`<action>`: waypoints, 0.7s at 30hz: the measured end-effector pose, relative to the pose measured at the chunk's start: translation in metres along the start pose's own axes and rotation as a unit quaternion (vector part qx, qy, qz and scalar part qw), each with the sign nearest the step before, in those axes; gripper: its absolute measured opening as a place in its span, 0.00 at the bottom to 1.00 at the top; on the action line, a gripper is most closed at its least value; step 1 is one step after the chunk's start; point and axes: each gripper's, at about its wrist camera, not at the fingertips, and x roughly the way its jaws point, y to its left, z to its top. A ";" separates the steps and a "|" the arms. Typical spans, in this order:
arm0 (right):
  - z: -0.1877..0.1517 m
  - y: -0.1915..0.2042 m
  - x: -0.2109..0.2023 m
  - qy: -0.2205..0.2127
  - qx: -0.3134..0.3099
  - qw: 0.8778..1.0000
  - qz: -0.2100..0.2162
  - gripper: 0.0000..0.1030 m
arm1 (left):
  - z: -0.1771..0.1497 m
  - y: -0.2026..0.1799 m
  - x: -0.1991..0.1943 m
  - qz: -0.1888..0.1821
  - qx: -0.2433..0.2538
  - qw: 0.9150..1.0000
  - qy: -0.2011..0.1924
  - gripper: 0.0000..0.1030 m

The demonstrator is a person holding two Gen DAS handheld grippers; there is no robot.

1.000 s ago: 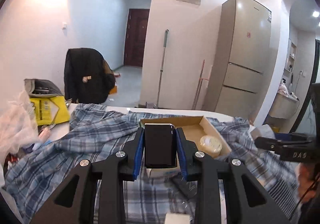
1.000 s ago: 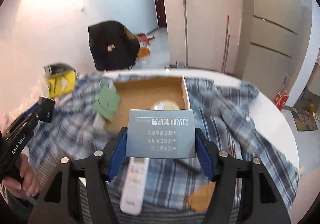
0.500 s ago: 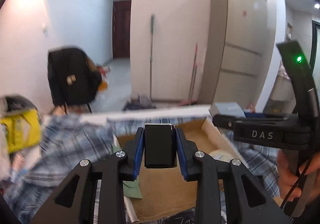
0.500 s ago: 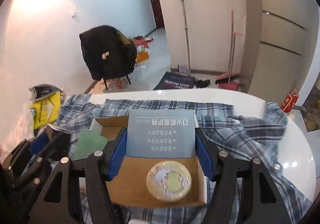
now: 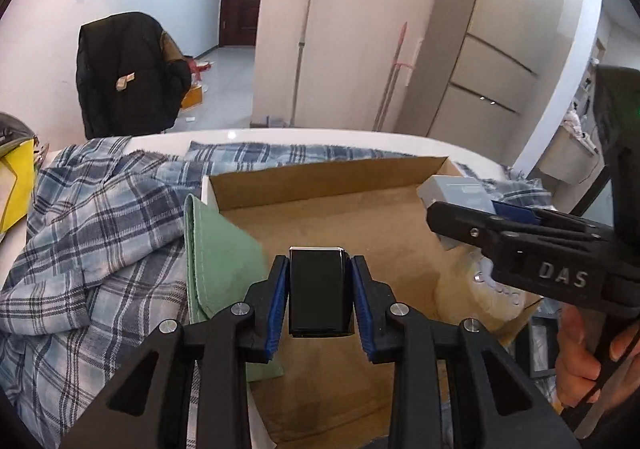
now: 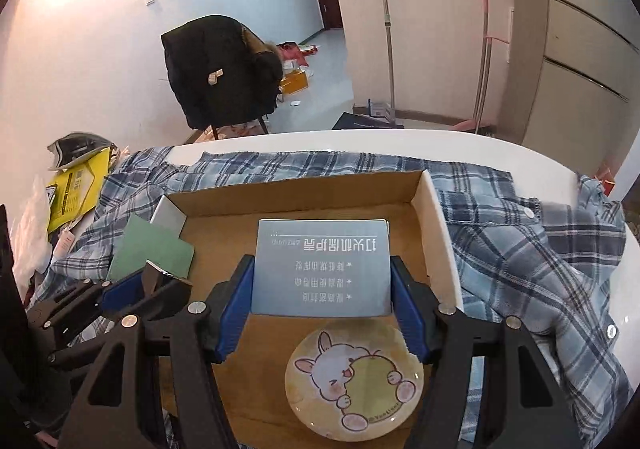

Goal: Organize rigid objects
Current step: 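Place the grey card in the box with the right gripper while the left places the black box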

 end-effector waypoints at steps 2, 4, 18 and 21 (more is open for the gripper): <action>-0.002 -0.004 0.003 0.006 0.007 1.000 0.004 0.61 | -0.002 0.002 0.007 -0.003 -0.002 1.000 0.010 0.31; -0.003 -0.009 0.006 0.009 0.015 1.000 -0.001 0.61 | -0.003 0.005 0.011 -0.006 -0.007 1.000 0.017 0.31; -0.003 -0.017 0.011 0.014 0.023 1.000 0.001 0.62 | 0.003 0.005 -0.007 0.006 -0.008 1.000 -0.029 0.59; -0.002 -0.019 0.005 0.004 0.030 1.000 0.009 0.62 | 0.009 0.012 -0.017 -0.004 -0.027 0.999 -0.039 0.59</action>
